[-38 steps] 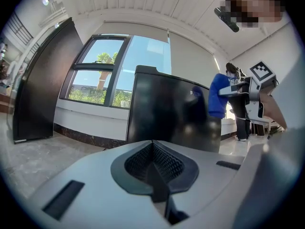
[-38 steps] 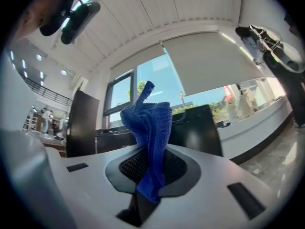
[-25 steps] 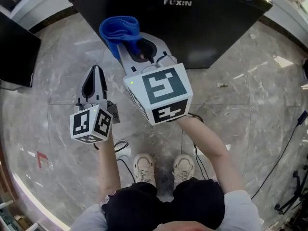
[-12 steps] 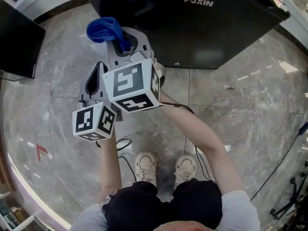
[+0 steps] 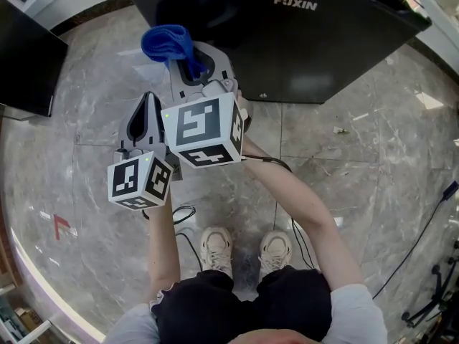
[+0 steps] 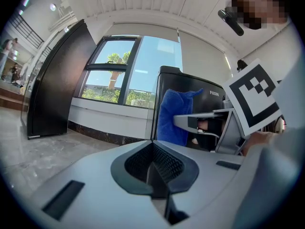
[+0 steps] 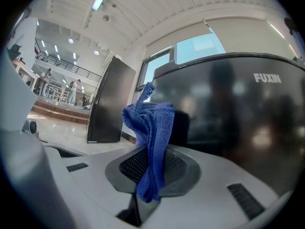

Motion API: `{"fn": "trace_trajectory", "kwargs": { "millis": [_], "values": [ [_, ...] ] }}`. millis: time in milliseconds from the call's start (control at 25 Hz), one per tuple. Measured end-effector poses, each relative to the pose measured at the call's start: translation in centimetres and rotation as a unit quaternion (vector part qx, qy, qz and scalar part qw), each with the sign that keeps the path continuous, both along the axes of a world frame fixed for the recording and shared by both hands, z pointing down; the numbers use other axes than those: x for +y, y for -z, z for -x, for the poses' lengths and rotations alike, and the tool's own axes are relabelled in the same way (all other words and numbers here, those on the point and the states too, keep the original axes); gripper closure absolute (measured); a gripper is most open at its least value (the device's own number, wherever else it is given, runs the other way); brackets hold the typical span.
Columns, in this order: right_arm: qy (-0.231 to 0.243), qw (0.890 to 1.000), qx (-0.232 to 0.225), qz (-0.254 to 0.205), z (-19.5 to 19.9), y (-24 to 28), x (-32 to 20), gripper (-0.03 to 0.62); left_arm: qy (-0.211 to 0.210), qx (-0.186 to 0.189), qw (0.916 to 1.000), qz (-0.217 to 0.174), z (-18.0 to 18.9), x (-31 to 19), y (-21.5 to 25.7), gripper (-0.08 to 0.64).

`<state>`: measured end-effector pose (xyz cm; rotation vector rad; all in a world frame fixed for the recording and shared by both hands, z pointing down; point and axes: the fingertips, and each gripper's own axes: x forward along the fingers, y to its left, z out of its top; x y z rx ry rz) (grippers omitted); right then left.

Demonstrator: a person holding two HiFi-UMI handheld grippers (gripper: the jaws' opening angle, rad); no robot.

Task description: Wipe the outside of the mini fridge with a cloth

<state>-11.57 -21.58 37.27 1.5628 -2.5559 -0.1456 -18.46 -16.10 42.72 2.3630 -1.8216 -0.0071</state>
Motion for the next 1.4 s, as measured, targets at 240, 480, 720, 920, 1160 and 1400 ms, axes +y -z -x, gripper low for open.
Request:
{"fn": "trace_trajectory", "kwargs": {
  "millis": [240, 480, 720, 920, 1160, 1400],
  "values": [
    [-0.028, 1.000, -0.004, 0.004, -3.0, -0.4, 0.6, 0.520, -0.012, 0.000, 0.9999, -0.001, -1.1, 0.1, 0.3, 0.555],
    [-0.056, 0.998, -0.033, 0.023, -7.7, -0.4, 1.6, 0.520, -0.027, -0.006, 0.9996, 0.000, -2.4, 0.4, 0.3, 0.555],
    [-0.088, 0.994, -0.052, 0.034, -12.9, -0.4, 2.5, 0.520, -0.035, -0.010, 0.9993, 0.001, -3.3, 0.5, 0.1, 0.555],
    [-0.110, 0.992, -0.057, 0.036, -15.9, -0.4, 2.9, 0.520, -0.042, -0.008, 0.9991, -0.002, -4.1, 0.3, 0.2, 0.555],
    [-0.160, 0.984, -0.065, 0.037, -20.9, -0.1, 3.7, 0.520, -0.051, -0.007, 0.9987, -0.004, -4.9, 0.4, 0.3, 0.555],
    [-0.240, 0.968, -0.066, 0.031, -27.5, -0.3, 4.5, 0.520, -0.050, -0.008, 0.9987, -0.002, -4.9, 0.5, 0.2, 0.555]
  ]
}}
